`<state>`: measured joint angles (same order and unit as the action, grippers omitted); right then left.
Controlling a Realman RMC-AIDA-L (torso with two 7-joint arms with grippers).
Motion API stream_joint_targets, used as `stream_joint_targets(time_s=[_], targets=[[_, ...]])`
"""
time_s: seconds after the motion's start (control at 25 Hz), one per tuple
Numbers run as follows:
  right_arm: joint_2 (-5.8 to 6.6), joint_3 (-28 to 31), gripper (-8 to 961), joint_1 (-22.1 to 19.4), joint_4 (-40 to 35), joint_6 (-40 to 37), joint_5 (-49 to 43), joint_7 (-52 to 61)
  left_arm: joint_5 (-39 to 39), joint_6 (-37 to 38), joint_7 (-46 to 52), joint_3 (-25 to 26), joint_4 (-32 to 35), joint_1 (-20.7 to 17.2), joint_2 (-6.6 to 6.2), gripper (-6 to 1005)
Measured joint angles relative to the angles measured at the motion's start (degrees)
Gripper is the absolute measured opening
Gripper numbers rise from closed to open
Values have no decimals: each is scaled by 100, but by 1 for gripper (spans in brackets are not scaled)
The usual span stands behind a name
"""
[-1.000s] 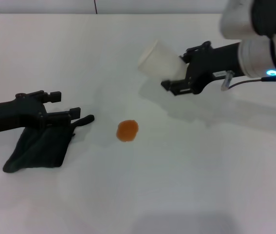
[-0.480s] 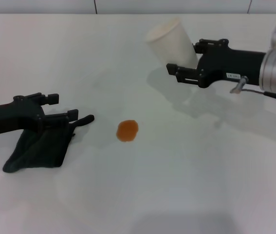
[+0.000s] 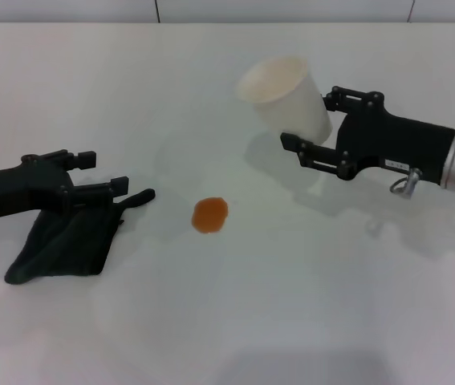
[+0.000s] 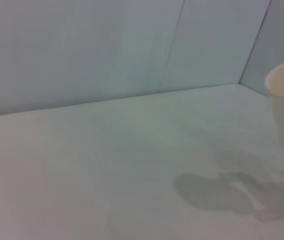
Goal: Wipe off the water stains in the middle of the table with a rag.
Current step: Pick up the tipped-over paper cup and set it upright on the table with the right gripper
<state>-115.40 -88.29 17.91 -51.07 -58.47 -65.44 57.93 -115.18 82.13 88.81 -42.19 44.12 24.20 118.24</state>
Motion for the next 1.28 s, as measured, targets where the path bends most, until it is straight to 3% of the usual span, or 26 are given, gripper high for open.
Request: stream_joint_targets(time_s=[0.24,0.92,1.28], targets=[[-10,33,638,78,627,-155,532,-601,5,-3,2,0,0,28,9,862],[-53,-29,640,363,1766,226,571,-661,16,-67,5,0,0,53,6,862],[-62,-27,641,371,1967,266,576,-721,16,-67,5,0,0,61,6,862]])
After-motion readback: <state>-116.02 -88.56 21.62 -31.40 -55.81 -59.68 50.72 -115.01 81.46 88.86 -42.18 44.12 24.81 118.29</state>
